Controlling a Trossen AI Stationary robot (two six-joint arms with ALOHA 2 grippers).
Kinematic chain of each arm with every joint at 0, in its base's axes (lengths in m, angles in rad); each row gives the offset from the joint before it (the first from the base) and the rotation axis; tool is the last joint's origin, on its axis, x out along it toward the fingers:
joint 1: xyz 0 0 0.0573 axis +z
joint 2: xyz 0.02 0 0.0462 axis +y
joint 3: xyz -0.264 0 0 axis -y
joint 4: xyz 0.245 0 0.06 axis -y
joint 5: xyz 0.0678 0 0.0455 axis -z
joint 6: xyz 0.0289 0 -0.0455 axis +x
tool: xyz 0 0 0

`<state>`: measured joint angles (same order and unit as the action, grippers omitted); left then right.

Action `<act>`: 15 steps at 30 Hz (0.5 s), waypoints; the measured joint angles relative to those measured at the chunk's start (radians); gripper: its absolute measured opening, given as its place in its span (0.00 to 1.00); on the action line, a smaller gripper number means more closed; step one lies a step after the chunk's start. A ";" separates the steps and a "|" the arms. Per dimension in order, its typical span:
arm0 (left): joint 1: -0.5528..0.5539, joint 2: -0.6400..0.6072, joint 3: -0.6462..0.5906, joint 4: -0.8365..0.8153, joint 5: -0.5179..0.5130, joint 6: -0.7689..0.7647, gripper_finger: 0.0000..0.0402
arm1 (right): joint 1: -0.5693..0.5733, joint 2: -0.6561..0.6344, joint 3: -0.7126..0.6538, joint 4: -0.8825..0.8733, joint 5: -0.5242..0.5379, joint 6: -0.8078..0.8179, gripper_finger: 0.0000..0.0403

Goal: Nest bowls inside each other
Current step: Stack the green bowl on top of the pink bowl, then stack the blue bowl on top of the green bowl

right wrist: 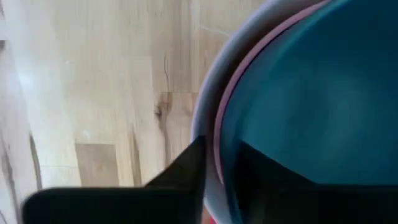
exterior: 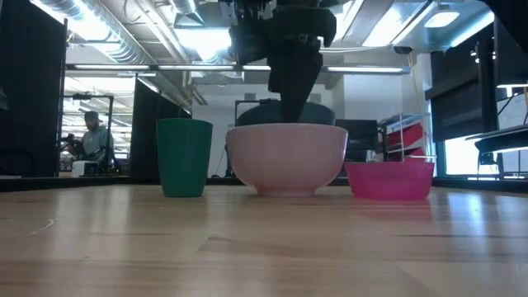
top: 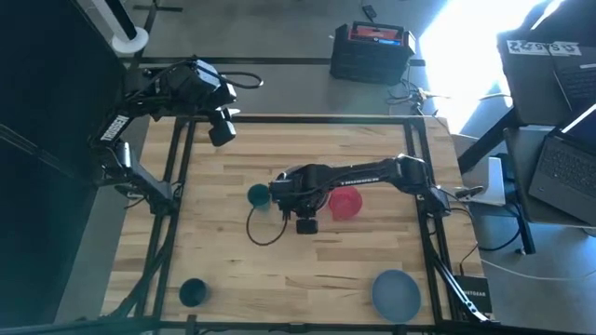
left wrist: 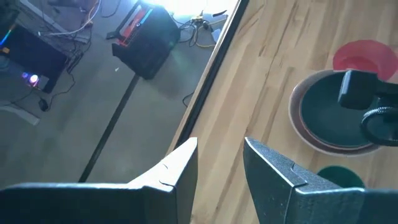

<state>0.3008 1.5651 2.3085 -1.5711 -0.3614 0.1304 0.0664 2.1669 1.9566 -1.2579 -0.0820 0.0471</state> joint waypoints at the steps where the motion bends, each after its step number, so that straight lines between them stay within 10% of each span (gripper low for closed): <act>1: 0.000 -0.002 0.000 0.000 0.000 0.006 0.28 | 0.003 -0.014 -0.001 -0.008 -0.002 0.003 0.17; 15: 0.000 -0.008 0.000 0.000 0.001 0.064 0.28 | 0.190 -0.441 -0.144 -0.222 -0.045 0.152 0.47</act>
<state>0.3012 1.5575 2.3085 -1.5707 -0.3609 0.1939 0.2566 1.7259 1.8129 -1.4796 -0.1267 0.1996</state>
